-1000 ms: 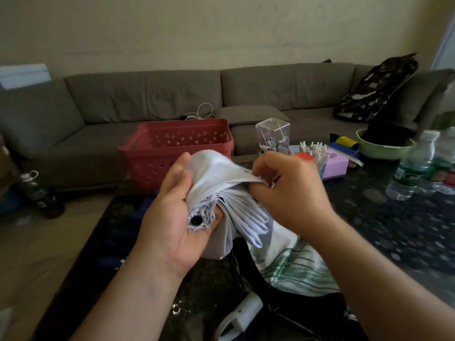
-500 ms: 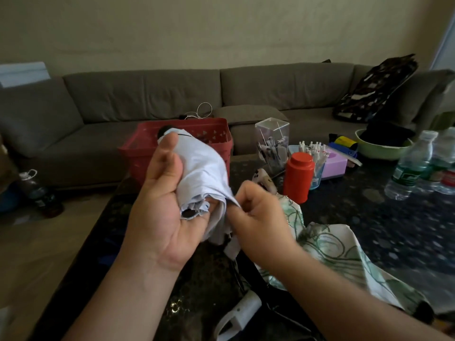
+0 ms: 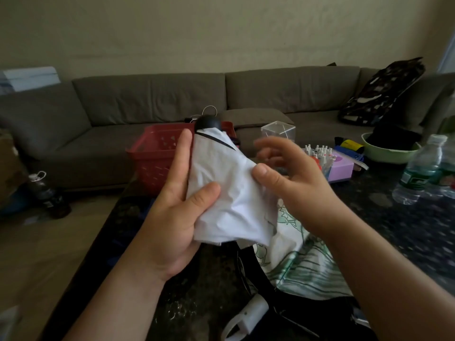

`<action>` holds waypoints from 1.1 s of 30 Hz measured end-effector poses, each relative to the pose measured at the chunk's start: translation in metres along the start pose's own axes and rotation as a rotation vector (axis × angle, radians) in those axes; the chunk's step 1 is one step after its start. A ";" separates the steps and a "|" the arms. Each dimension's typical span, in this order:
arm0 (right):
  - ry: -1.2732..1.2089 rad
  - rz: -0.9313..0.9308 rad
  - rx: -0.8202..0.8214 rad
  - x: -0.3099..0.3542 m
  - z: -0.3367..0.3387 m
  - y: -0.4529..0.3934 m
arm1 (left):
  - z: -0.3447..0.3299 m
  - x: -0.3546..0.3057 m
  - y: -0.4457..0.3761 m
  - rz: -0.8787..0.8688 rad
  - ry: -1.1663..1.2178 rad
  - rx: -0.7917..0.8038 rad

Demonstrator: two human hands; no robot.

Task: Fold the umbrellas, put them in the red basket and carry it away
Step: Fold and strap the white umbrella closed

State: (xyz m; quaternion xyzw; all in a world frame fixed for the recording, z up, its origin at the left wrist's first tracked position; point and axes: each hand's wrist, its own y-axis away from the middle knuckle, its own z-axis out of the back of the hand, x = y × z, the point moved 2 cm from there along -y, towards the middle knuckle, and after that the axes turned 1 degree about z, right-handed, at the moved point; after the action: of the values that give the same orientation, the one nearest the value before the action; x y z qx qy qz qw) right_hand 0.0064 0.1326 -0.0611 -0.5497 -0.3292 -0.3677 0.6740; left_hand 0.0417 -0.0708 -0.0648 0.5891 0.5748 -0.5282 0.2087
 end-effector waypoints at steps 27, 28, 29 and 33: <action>-0.404 -0.223 0.411 0.001 -0.001 0.016 | -0.028 0.023 0.019 0.179 0.109 0.372; -0.371 -0.214 0.402 0.003 -0.001 0.015 | -0.029 0.024 0.018 0.183 0.131 0.383; -0.319 -0.205 0.383 0.004 0.000 0.014 | -0.028 0.025 0.017 0.191 0.142 0.383; -0.111 -0.235 0.321 0.008 0.007 0.013 | -0.024 0.028 0.013 0.208 -0.032 0.323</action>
State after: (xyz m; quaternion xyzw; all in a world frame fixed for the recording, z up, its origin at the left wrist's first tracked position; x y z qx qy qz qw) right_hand 0.0213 0.1396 -0.0599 -0.4124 -0.4820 -0.3556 0.6864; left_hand 0.0564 -0.0404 -0.0847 0.6626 0.4152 -0.5985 0.1742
